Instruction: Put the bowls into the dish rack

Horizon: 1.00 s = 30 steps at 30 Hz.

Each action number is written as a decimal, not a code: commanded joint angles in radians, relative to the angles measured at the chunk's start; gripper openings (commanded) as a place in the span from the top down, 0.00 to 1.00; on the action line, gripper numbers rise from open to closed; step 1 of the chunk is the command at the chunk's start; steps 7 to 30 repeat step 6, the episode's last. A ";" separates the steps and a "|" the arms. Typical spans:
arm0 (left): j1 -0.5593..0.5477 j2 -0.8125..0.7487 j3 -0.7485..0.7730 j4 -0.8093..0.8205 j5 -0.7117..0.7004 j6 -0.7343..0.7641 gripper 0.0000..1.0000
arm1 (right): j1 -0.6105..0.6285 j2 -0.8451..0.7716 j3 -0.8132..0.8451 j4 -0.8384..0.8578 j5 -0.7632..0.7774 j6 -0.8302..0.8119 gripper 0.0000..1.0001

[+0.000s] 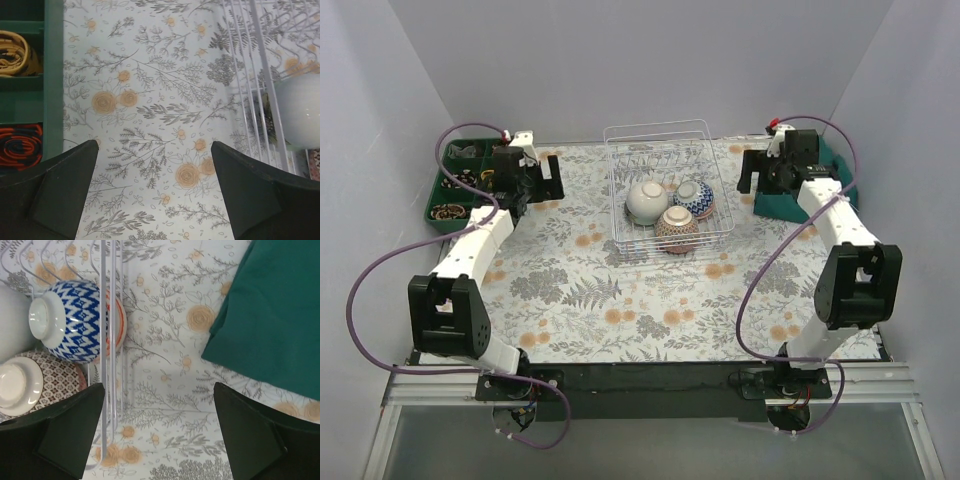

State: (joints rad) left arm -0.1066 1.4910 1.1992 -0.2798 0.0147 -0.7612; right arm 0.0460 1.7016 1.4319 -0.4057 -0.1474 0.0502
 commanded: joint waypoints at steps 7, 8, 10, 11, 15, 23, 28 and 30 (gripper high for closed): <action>0.027 -0.020 -0.070 0.013 -0.019 -0.078 0.02 | -0.005 -0.227 -0.177 -0.012 0.091 0.014 0.01; 0.027 -0.020 -0.070 0.013 -0.019 -0.078 0.02 | -0.005 -0.227 -0.177 -0.012 0.091 0.014 0.01; 0.027 -0.020 -0.070 0.013 -0.019 -0.078 0.02 | -0.005 -0.227 -0.177 -0.012 0.091 0.014 0.01; 0.027 -0.020 -0.070 0.013 -0.019 -0.078 0.02 | -0.005 -0.227 -0.177 -0.012 0.091 0.014 0.01; 0.027 -0.020 -0.070 0.013 -0.019 -0.078 0.02 | -0.005 -0.227 -0.177 -0.012 0.091 0.014 0.01; 0.027 -0.020 -0.070 0.013 -0.019 -0.078 0.02 | -0.005 -0.227 -0.177 -0.012 0.091 0.014 0.01; 0.027 -0.020 -0.070 0.013 -0.019 -0.078 0.02 | -0.005 -0.227 -0.177 -0.012 0.091 0.014 0.01; 0.027 -0.020 -0.070 0.013 -0.019 -0.078 0.02 | -0.005 -0.227 -0.177 -0.012 0.091 0.014 0.01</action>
